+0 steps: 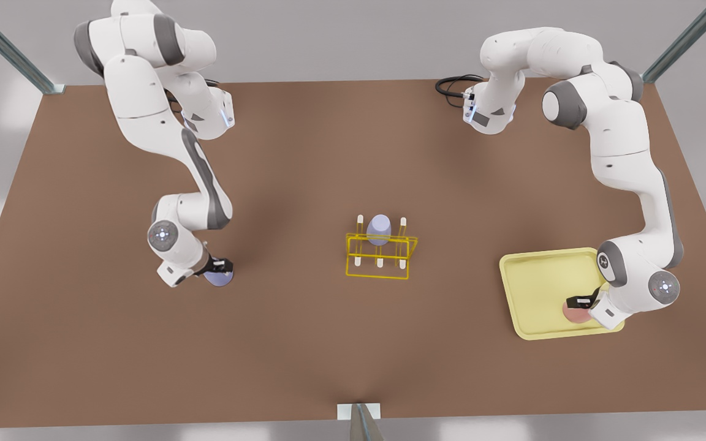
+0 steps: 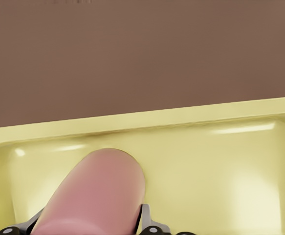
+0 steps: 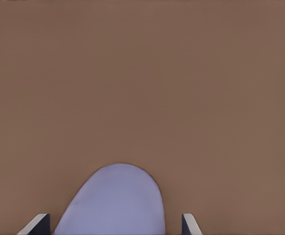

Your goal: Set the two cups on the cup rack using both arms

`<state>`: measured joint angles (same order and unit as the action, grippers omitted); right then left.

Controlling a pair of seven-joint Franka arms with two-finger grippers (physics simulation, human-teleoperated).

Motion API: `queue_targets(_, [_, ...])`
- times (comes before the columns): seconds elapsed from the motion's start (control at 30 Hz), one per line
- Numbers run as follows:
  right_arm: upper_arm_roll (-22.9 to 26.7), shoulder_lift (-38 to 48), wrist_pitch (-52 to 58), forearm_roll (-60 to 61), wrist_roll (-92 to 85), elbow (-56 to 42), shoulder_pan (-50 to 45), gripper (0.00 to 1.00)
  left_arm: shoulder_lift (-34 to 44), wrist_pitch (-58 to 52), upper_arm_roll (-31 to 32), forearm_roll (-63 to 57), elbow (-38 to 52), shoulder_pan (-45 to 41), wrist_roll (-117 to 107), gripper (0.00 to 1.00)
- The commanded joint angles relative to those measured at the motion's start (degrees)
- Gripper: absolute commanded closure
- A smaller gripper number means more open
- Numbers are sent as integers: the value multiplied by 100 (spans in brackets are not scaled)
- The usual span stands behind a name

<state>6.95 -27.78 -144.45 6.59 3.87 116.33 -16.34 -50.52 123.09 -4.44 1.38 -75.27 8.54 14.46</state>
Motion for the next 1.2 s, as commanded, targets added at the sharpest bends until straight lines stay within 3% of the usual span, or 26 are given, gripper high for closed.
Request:
queue_targets(0.0, [-1, -26, -197, 18, 202, -6, -1, 0, 42, -13, 13, 11, -6, 7, 268, 18])
queue_targets(0.17, [-10, 114, -153, 18, 194, 205, -36, 0, 657, -101, 13, 3, -840, -2, 251, 17])
queue_targets(0.27, [-10, 185, -162, 18, 220, 337, -89, 0, 1413, -1383, 206, 38, -823, -564, -1207, 17])
queue_targets(0.37, [-18, 176, -188, 18, 211, 355, -89, 0, 1440, -1796, 768, 38, -235, -591, -1919, 17])
queue_targets(0.47, [-18, 150, -197, 18, 211, 346, -80, 1, 1431, -1841, 1937, 20, 126, -617, -3501, 17])
queue_targets(0.53, [-18, 150, -197, 18, 202, 346, -71, 10, 1378, -1841, 2447, 3, 276, -705, -4311, 17])
queue_targets(0.73, [-18, 158, -188, 18, 167, 267, -18, 12, 1396, -2351, 2491, 29, 276, -1786, -5471, 17])
queue_targets(1.17, [-18, 9, -232, 62, 141, 223, -36, 12, 1194, -1692, 2615, 187, 214, -2093, -5972, 17])
